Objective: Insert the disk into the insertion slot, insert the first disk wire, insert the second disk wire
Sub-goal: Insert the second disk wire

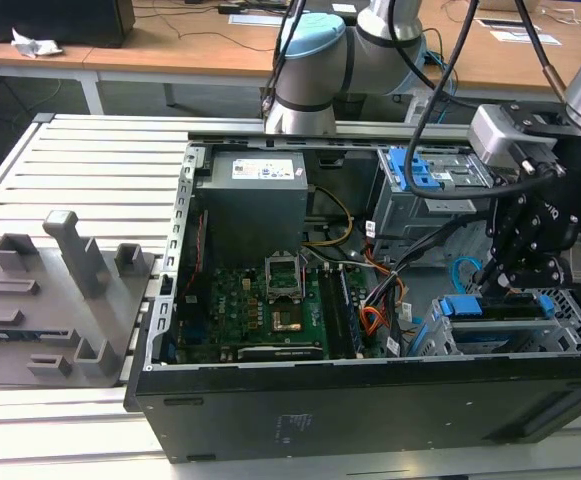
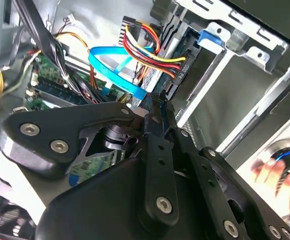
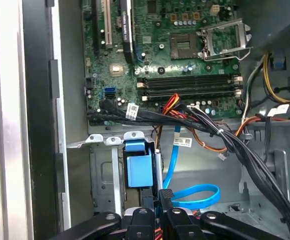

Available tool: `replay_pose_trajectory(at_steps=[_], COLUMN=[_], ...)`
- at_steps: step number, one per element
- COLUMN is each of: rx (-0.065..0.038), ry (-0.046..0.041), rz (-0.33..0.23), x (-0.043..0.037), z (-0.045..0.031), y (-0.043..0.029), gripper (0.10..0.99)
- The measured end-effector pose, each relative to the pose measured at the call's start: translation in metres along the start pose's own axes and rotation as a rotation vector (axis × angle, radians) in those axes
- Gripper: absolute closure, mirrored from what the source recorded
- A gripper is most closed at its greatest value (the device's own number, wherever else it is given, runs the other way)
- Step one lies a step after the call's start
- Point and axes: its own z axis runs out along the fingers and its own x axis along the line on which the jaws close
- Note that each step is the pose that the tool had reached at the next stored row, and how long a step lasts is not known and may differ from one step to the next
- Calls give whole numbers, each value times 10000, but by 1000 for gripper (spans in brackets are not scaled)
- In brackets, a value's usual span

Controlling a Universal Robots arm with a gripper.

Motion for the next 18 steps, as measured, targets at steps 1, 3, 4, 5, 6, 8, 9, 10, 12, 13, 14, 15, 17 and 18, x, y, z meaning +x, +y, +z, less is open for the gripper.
replay_pose_trajectory(at_steps=[1, 3, 4, 5, 6, 8, 9, 10, 12, 13, 14, 15, 17, 18], rx=[-2, -8, -9, -10, -10, -9, -9, -9, -9, -9, -9, -9, -9, -9], ry=[-3, -6, -5, -5, -6, -3, -3, -3, -4, -3, -2, -4, -4, -3], rz=[87, 102, 102, 102, 102, 103, 104, 102, 104, 104, 103, 102, 101, 101], x=[0, -5, -6, -8, -9, -8, -4, 7, 10, 11, 12, 18, 29, 33], z=[0, 4, 7, 10, 12, 13, 15, 17, 34, 38, 41, 45, 49, 50], y=[-7, -49, -68, -85, -93, -103, -105, -109, -121, -121, -122, -123, -125, -126], gripper=[922, 922, 922, 922, 922, 922, 922, 922, 922, 922, 922, 922, 922, 922])
